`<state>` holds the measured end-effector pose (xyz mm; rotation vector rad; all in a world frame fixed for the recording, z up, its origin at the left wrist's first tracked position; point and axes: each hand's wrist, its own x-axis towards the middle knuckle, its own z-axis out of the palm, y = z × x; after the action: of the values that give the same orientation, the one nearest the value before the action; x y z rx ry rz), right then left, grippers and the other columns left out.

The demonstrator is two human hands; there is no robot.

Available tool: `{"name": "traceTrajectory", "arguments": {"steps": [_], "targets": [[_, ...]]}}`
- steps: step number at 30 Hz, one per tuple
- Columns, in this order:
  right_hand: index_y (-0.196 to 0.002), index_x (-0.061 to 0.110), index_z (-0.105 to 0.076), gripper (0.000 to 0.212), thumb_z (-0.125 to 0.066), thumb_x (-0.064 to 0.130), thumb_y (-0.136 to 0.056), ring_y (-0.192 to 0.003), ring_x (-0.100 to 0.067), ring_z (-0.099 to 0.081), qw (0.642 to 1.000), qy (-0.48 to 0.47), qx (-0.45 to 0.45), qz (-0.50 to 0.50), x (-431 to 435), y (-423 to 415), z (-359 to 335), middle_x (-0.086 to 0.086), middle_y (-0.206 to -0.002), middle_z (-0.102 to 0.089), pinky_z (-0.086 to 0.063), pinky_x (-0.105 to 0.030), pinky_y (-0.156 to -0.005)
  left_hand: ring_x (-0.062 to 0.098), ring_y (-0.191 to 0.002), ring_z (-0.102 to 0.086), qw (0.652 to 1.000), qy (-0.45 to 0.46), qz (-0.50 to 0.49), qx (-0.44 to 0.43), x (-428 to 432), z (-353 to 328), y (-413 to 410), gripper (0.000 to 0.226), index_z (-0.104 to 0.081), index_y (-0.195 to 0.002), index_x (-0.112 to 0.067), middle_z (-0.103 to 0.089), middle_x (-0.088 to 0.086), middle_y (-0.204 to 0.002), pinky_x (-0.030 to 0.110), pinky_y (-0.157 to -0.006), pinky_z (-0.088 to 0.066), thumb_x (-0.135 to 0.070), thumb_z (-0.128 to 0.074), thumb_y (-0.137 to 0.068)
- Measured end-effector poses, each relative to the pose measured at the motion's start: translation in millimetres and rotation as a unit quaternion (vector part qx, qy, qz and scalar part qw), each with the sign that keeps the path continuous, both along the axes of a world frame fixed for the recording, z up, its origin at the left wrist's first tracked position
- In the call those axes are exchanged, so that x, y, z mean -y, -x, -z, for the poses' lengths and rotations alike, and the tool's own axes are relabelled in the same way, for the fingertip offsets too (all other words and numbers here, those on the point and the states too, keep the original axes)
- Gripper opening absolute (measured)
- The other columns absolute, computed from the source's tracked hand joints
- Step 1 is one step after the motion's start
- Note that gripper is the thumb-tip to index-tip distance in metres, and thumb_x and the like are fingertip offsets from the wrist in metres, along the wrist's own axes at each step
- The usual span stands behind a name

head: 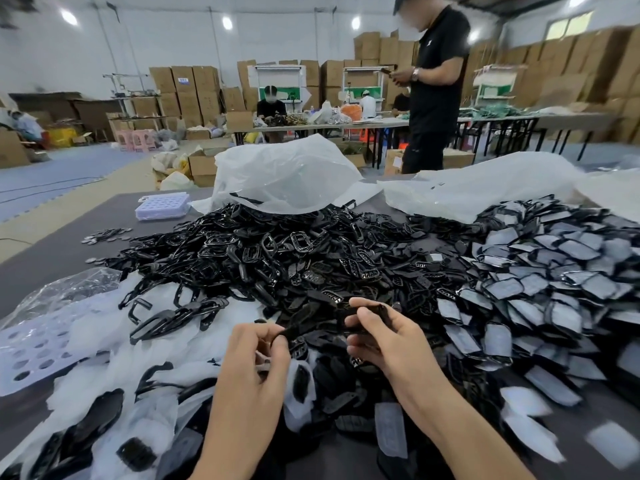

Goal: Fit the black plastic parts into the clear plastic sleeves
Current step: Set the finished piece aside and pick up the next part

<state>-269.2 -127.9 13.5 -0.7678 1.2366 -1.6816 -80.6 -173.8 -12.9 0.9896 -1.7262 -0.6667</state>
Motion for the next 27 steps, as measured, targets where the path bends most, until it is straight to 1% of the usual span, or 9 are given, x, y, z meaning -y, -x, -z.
{"name": "traceTrajectory", "arguments": {"steps": [5,9,14,16,18,20,22,25,27], "targets": [[-0.111,0.011,-0.075,0.029,-0.046,0.014,-0.107,-0.083,-0.023,-0.074,0.995,0.003,0.09,-0.05,4.2,-7.7,5.3,-0.014,-0.102,-0.077,-0.06,-0.026,-0.071,0.004,-0.059,-0.052,1.0,-0.01,0.013,0.016,-3.9,-0.9,-1.1,0.036,-0.048,-0.121,-0.057,-0.055,-0.019,-0.091,0.009,-0.057,-0.04,-0.032,-0.042,-0.097],[-0.112,0.007,-0.073,0.028,-0.046,0.01,-0.107,-0.087,-0.024,-0.076,0.993,-0.002,0.106,-0.061,5.3,-14.0,7.3,-0.016,-0.104,-0.077,-0.06,-0.026,-0.072,-0.003,-0.087,-0.058,1.0,-0.015,0.005,0.012,-4.5,-2.7,-0.9,0.037,-0.053,-0.115,-0.054,-0.059,-0.028,-0.107,0.006,-0.075,-0.04,-0.042,-0.029,-0.089],[-0.11,0.0,-0.071,0.026,-0.046,0.007,-0.106,-0.086,-0.025,-0.076,0.99,-0.006,0.134,-0.053,6.7,-16.1,7.8,-0.016,-0.104,-0.077,-0.062,-0.026,-0.072,0.007,-0.049,-0.042,0.999,-0.038,0.002,-0.013,-1.0,0.6,-1.4,0.028,-0.051,-0.11,-0.049,-0.053,-0.016,-0.064,0.014,-0.047,-0.035,-0.025,-0.037,-0.103],[-0.107,-0.002,-0.072,0.026,-0.047,0.006,-0.106,-0.088,-0.026,-0.076,0.988,-0.003,0.142,-0.056,7.5,-17.8,9.1,-0.017,-0.104,-0.077,-0.061,-0.026,-0.071,0.012,-0.06,-0.052,0.999,-0.033,-0.001,-0.024,-2.0,-2.2,0.0,0.02,-0.051,-0.109,-0.047,-0.06,-0.015,-0.079,0.015,-0.053,-0.041,-0.029,-0.044,-0.102],[-0.105,-0.002,-0.073,0.025,-0.049,0.006,-0.105,-0.09,-0.026,-0.077,0.989,0.002,0.139,-0.057,8.1,-19.4,10.2,-0.015,-0.103,-0.077,-0.061,-0.024,-0.071,0.005,-0.077,-0.061,0.998,-0.049,-0.011,-0.038,-2.3,-6.6,1.3,0.017,-0.053,-0.103,-0.05,-0.064,-0.024,-0.098,0.017,-0.065,-0.048,-0.034,-0.053,-0.099],[-0.105,-0.001,-0.074,0.025,-0.051,0.007,-0.105,-0.093,-0.026,-0.076,0.99,0.002,0.124,-0.061,8.2,-21.2,11.6,-0.013,-0.101,-0.077,-0.06,-0.022,-0.073,0.001,-0.081,-0.063,0.995,-0.079,-0.012,-0.063,-2.8,-10.5,2.1,0.013,-0.058,-0.097,-0.05,-0.068,-0.022,-0.096,0.023,-0.069,-0.048,-0.038,-0.06,-0.095],[-0.105,0.002,-0.075,0.026,-0.051,0.009,-0.105,-0.097,-0.026,-0.076,0.991,0.008,0.11,-0.08,7.4,-24.1,13.7,-0.012,-0.101,-0.077,-0.059,-0.021,-0.075,0.002,-0.082,-0.066,0.987,-0.114,0.006,-0.116,-3.4,-14.3,2.5,0.004,-0.065,-0.091,-0.045,-0.073,-0.014,-0.091,0.02,-0.073,-0.047,-0.043,-0.065,-0.089],[-0.113,0.007,-0.075,0.028,-0.048,0.012,-0.107,-0.105,-0.025,-0.074,0.987,0.028,0.078,-0.136,4.6,-30.5,15.9,-0.011,-0.113,-0.076,-0.057,-0.021,-0.082,0.002,-0.081,-0.068,0.974,-0.146,0.039,-0.169,-3.8,-16.6,3.3,0.016,-0.071,-0.089,-0.038,-0.074,-0.011,-0.096,0.015,-0.072,-0.051,-0.048,-0.066,-0.079],[-0.122,0.008,-0.071,0.028,-0.047,0.013,-0.107,-0.111,-0.024,-0.071,0.982,0.045,0.068,-0.171,3.6,-33.8,16.6,-0.011,-0.12,-0.074,-0.056,-0.022,-0.087,0.005,-0.08,-0.067,0.97,-0.162,0.051,-0.173,-4.4,-15.7,4.6,0.016,-0.072,-0.089,-0.033,-0.075,-0.009,-0.095,0.021,-0.076,-0.051,-0.045,-0.068,-0.079]]}}
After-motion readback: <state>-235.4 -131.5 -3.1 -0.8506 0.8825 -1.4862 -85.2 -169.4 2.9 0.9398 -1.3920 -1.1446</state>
